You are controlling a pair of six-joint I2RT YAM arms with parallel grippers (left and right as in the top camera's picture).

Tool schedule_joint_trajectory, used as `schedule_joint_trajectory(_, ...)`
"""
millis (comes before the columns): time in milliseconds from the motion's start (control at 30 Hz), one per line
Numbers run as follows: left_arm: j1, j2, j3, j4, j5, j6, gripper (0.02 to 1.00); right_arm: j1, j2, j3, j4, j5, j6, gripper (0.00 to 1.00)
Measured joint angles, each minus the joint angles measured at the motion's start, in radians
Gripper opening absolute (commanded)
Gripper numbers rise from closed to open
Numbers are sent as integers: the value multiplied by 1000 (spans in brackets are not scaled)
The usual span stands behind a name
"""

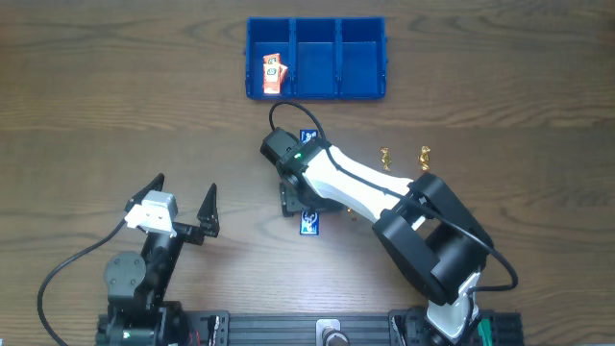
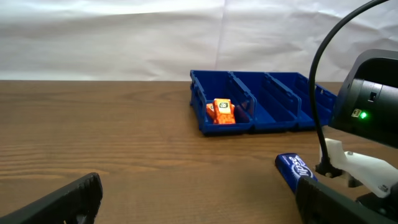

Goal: Sort Candies Into Trays

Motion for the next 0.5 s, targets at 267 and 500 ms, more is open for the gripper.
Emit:
schedule_joint_trajectory(267, 0, 0, 0, 0, 0, 0, 998, 0, 1, 2, 3, 2, 0, 347)
schedule_joint_trajectory(500, 0, 0, 0, 0, 0, 0, 998, 0, 1, 3, 4, 0, 0, 240)
